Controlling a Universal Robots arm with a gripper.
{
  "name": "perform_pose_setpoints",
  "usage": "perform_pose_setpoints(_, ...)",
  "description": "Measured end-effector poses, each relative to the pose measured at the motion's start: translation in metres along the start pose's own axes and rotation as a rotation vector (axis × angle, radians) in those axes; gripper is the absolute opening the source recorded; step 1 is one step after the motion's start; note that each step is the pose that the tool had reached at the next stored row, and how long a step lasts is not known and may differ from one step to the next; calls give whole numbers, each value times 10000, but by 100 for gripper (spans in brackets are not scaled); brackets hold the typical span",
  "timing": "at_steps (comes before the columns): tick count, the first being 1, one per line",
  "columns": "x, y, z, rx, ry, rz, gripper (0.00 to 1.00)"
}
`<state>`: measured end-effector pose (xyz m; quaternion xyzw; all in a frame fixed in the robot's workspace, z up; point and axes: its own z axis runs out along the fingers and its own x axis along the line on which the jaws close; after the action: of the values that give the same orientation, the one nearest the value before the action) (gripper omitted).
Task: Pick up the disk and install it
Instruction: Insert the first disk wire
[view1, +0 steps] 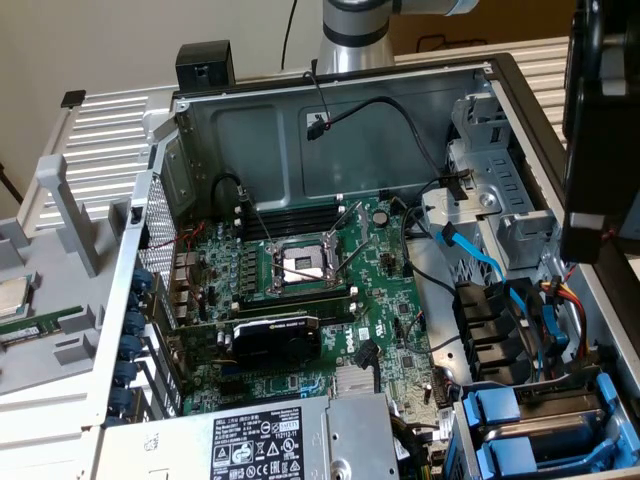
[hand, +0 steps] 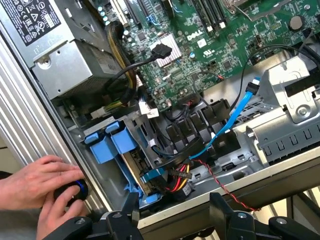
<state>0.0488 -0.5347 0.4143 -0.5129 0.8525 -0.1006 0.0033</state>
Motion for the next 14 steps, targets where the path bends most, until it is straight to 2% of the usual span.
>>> perform_pose_setpoints(3, -7, -3, 24, -4, 2, 27, 67)
perform_pose_setpoints(8, -39, -25, 108, -29, 49, 287, 67)
perform_pose_setpoints(14, -50, -6, 215, -101, 178, 1013, 67)
